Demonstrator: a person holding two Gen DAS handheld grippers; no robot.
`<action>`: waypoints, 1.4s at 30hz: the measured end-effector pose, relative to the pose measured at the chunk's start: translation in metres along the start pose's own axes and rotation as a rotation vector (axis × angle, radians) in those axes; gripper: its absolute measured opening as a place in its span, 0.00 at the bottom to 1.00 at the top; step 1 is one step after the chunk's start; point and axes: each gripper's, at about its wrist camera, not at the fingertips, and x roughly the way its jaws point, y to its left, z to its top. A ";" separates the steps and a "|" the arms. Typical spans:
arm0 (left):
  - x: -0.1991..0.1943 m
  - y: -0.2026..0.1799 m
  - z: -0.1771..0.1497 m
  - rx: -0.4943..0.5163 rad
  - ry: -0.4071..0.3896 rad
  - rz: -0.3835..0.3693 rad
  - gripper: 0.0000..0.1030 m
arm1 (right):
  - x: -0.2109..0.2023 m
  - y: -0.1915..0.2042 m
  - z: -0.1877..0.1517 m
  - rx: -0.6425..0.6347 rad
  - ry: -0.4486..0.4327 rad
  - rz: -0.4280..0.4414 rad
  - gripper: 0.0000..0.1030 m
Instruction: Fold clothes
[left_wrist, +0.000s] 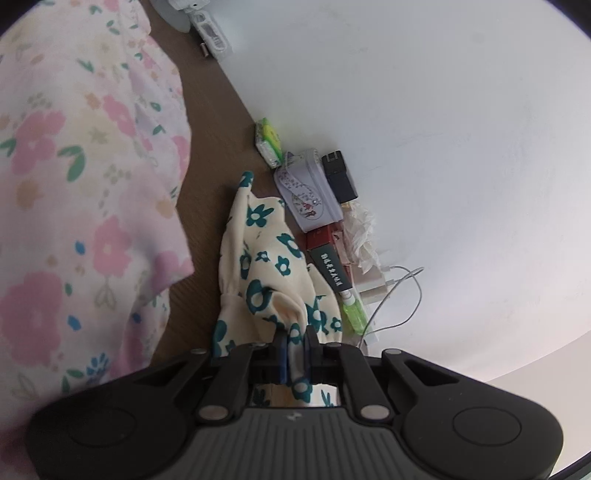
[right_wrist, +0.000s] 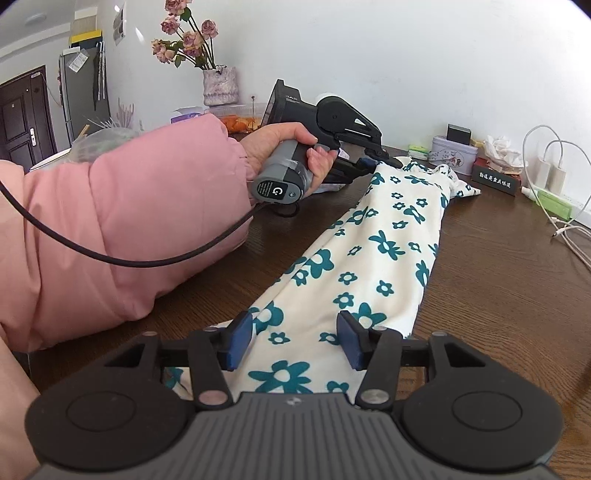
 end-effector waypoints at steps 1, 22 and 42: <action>0.002 0.002 0.000 0.001 0.001 0.009 0.07 | 0.001 -0.001 -0.001 0.003 0.004 0.004 0.50; -0.013 -0.101 -0.037 0.697 0.083 0.108 0.01 | 0.012 -0.035 0.031 0.059 -0.021 -0.041 0.36; 0.020 -0.057 -0.031 0.550 0.155 0.177 0.01 | -0.010 -0.019 0.010 -0.043 0.077 -0.021 0.38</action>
